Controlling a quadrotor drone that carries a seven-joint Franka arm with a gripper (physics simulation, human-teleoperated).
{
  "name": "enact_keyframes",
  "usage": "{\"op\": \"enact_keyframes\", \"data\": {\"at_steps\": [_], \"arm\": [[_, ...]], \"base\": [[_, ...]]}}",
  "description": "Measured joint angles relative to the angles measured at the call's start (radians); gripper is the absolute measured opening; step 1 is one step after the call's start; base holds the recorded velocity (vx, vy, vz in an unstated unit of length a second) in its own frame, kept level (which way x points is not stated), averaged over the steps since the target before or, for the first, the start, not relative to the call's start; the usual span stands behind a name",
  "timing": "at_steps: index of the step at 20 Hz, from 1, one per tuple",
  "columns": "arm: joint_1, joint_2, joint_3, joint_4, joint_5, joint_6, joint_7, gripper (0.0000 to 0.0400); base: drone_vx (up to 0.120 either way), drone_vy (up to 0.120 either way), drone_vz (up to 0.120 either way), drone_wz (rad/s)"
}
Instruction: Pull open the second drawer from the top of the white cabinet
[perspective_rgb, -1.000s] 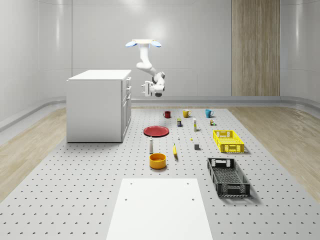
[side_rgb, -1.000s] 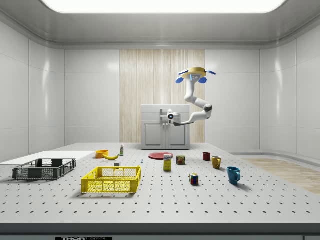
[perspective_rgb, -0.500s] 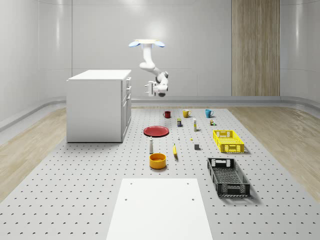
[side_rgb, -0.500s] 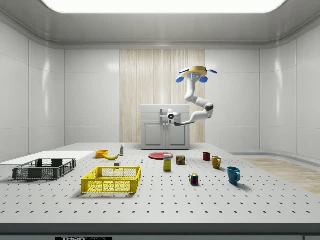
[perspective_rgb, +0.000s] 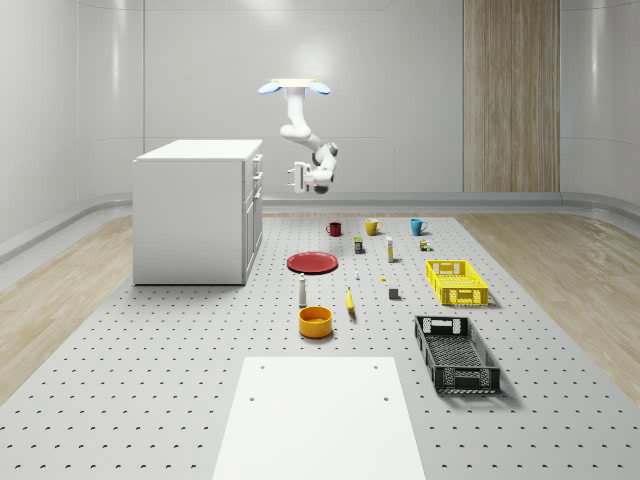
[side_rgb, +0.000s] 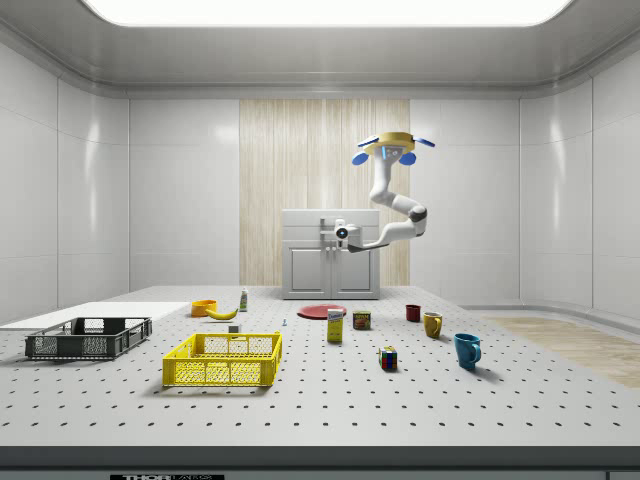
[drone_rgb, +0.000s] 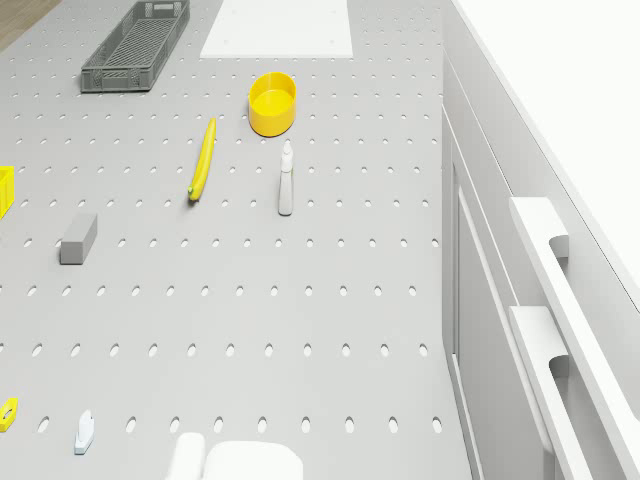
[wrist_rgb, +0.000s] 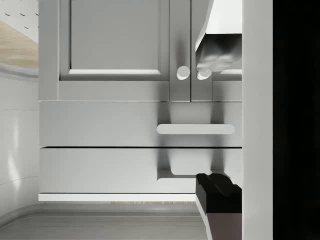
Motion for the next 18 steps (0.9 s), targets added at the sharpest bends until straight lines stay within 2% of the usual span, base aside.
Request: {"op": "enact_keyframes", "data": {"at_steps": [9,18], "arm": [[0.030,0.006,0.082,-0.058,0.075,0.103,-0.021,0.0300],[0.065,0.028,0.155,-0.092,0.156,0.189,-0.049,0.0300]], "base": [[0.000,0.000,0.000,0.000],[0.000,0.000,0.000,0.000]]}}
